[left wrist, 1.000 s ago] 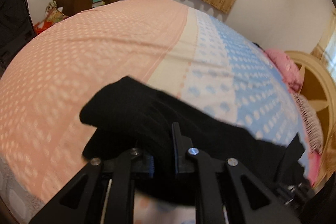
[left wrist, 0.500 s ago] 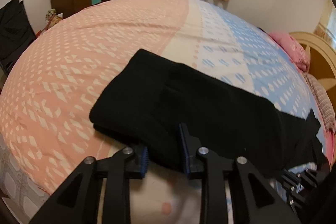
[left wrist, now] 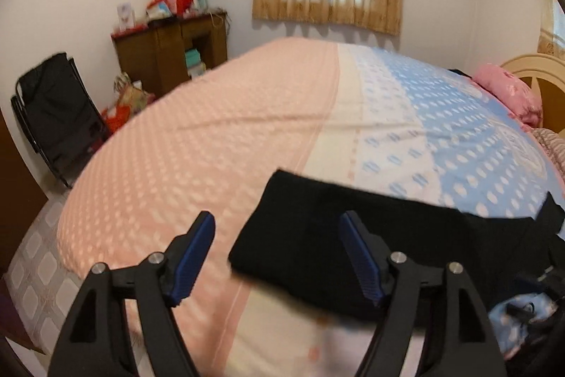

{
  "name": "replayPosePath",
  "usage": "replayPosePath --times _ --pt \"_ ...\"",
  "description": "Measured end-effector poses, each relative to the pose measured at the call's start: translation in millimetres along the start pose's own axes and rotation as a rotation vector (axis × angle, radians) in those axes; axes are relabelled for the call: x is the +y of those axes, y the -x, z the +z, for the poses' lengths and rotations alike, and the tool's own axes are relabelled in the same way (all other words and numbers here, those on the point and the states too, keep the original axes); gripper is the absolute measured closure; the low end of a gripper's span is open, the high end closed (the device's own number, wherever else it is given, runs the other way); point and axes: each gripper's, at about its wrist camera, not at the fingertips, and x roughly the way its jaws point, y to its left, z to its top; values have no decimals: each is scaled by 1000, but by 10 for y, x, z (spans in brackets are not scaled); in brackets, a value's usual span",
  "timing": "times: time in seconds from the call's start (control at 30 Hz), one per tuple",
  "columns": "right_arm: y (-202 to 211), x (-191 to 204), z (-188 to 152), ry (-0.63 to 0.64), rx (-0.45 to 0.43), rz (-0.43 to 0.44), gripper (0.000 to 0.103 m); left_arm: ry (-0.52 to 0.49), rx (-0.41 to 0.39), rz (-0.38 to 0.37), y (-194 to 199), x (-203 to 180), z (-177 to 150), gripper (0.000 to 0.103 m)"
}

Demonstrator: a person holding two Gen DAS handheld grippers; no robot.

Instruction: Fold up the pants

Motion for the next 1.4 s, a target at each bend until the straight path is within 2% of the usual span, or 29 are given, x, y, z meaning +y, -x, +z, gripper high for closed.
replayPosePath --times 0.1,0.2,0.33,0.47,0.53,0.63,0.73,0.77,0.87,0.9,1.0,1.13,1.23,1.33,1.4 --pt "10 -262 314 -77 -48 26 52 -38 2 57 -266 -199 -66 27" --pt "-214 -426 548 -77 -35 32 52 -76 36 109 -453 -329 -163 27" --pt "-721 -582 670 -93 66 85 52 -102 90 136 -589 -392 -309 27" --pt "-1160 -724 551 -148 224 142 52 -131 82 152 -572 -391 -324 23" --pt "-1219 -769 519 -153 237 138 52 -121 85 150 -588 -353 -312 20" --pt "-1213 -804 551 -199 270 217 50 -105 84 140 -619 -353 -293 15" --pt "-1247 -795 594 -242 314 376 50 -106 81 147 -658 -376 -299 11" --pt "-1275 -782 617 -245 320 396 50 -106 77 151 -664 -382 -310 10" --pt "-1400 -807 711 -218 270 243 50 -112 72 166 -679 -411 -324 9" --pt "-1463 -835 707 -234 277 236 50 -111 74 165 -681 -410 -320 9" --pt "-1520 -834 685 -268 299 307 50 -105 82 155 -688 -389 -309 7" --pt "-1474 -693 656 -256 358 495 50 -87 84 153 -715 -378 -294 3" --pt "-1596 -638 662 -255 363 500 50 -90 84 168 -740 -416 -297 1" --pt "-1799 -666 669 -333 349 564 50 -91 92 171 -760 -423 -288 0" --pt "-1872 -734 750 -392 325 569 50 -88 95 165 -768 -405 -285 0"
